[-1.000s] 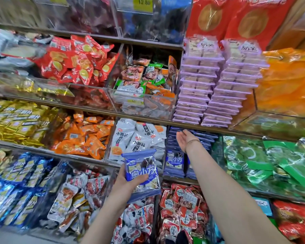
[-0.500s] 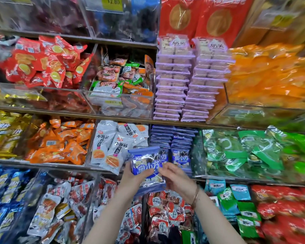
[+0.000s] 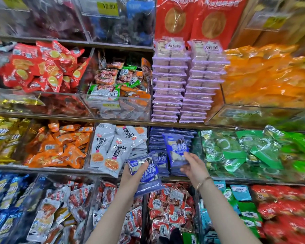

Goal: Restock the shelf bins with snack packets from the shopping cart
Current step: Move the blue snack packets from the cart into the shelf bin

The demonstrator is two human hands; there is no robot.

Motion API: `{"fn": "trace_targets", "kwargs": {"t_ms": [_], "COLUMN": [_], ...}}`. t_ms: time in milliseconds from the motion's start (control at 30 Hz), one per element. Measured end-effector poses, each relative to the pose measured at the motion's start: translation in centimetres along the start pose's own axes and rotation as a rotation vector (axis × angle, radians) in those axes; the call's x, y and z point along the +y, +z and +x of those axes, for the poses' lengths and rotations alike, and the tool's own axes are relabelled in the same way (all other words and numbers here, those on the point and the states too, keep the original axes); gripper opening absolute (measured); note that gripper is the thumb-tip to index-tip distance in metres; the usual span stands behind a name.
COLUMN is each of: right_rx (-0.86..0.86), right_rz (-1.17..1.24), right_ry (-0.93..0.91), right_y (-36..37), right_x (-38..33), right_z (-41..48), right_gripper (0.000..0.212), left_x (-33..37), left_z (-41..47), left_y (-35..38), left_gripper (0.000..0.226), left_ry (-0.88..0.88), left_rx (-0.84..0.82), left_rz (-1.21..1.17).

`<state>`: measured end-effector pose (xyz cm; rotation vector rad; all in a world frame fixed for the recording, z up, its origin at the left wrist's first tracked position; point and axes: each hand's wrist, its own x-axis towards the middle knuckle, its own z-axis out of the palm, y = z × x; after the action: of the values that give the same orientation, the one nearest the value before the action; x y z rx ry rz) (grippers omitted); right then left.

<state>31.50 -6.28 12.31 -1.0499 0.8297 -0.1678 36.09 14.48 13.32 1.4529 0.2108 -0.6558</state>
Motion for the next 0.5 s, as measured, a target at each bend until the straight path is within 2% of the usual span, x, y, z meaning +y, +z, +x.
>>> {"fn": "trace_targets", "kwargs": {"t_ms": [200,500], "right_rx": [0.161,0.527], "right_rz": [-0.033,-0.01], "right_ry": [-0.06,-0.16], "right_y": [-0.2,2.1], "right_x": [-2.8,-0.8], "right_z": [4.4,6.1], "right_gripper": [0.012,0.016], "left_x": [-0.7,-0.9], "left_z": [-0.3,-0.2], "left_y": [-0.9,-1.5], "left_gripper": [0.133,0.129], "left_ry": [-0.022,-0.034], "left_rx": [-0.006,0.007], "left_rz": [-0.045,-0.047]}}
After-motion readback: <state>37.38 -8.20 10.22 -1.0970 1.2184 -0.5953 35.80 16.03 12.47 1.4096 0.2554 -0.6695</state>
